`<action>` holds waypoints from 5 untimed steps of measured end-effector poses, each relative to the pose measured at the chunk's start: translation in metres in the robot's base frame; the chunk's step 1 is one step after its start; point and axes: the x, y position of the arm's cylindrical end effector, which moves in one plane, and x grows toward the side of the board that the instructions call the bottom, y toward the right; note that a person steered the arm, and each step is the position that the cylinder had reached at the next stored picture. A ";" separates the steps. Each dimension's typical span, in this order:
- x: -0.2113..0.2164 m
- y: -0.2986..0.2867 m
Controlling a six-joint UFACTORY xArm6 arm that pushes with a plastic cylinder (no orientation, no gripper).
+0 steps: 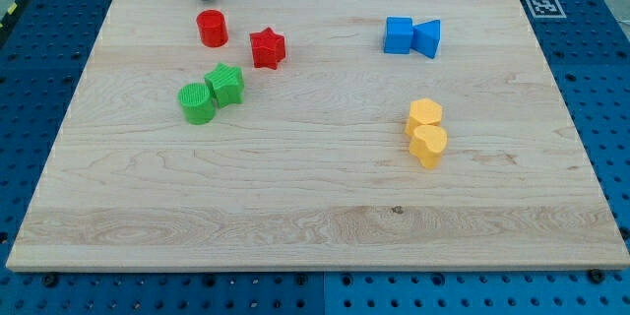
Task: Move the arm to the right of the blue blocks
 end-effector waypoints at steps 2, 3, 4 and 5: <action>0.000 0.183; 0.028 0.265; 0.084 0.334; 0.094 0.351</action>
